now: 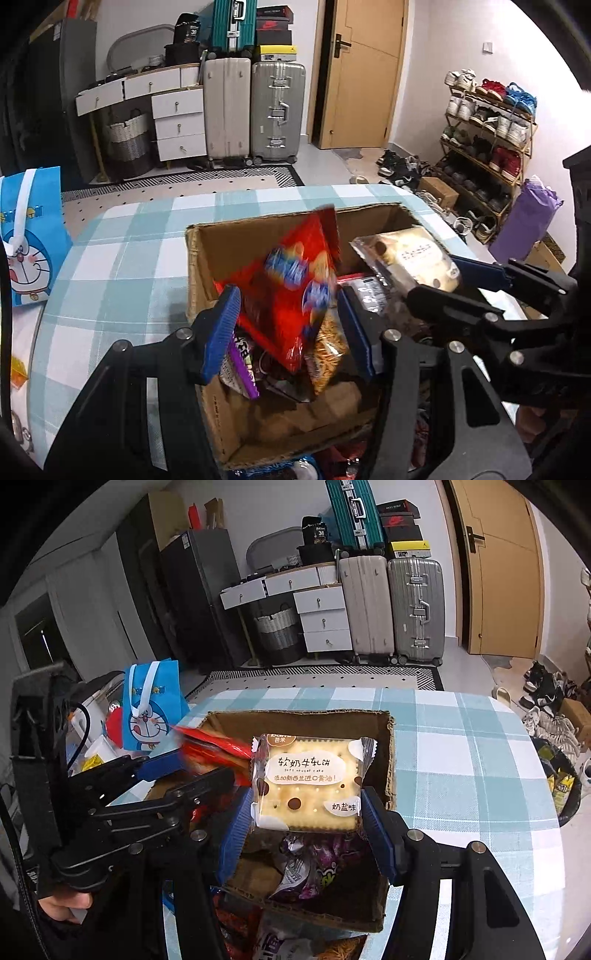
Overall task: Organize snacks
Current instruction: 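Open both grippers to drop the snacks into the box, then move both tools back toward the remaining snacks on the table, then grasp the red noodle pack with the right gripper while the left gripper grasps the blue Oreo pack, then lift both held packs and carry them over the cardboard box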
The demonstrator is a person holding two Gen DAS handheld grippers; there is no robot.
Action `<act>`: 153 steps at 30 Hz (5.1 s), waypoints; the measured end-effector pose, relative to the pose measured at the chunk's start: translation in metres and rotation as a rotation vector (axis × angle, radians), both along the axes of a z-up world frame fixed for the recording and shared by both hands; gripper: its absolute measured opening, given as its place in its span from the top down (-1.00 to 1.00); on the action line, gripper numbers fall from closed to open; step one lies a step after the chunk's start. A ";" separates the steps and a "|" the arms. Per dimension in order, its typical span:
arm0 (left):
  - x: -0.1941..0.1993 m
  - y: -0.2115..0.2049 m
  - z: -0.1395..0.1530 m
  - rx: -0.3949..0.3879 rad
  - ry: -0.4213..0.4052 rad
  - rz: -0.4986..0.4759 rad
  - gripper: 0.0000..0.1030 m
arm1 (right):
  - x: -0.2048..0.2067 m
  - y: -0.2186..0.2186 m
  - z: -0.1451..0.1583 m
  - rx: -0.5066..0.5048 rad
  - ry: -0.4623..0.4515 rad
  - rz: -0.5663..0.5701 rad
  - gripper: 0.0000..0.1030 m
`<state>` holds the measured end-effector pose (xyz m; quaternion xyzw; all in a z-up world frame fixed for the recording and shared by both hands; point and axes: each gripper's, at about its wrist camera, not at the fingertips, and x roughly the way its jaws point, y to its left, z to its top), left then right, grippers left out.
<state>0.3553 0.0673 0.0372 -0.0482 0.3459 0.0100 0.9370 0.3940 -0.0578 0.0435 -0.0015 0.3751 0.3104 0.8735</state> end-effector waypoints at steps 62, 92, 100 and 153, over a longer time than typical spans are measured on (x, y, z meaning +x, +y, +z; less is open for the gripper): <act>-0.160 0.017 -0.053 -0.053 0.162 0.099 -0.98 | -0.135 -0.098 -0.064 -0.121 0.191 -0.085 -0.99; -0.103 0.021 -0.091 -0.075 0.267 0.099 -0.98 | -0.140 -0.101 -0.082 -0.199 0.197 -0.095 -0.99; -0.105 0.018 -0.090 -0.077 0.256 0.065 -0.65 | -0.143 -0.099 -0.080 -0.203 0.175 -0.086 -0.97; -0.178 0.026 -0.029 -0.143 0.073 0.053 0.16 | -0.157 -0.108 -0.050 -0.083 0.108 -0.069 0.07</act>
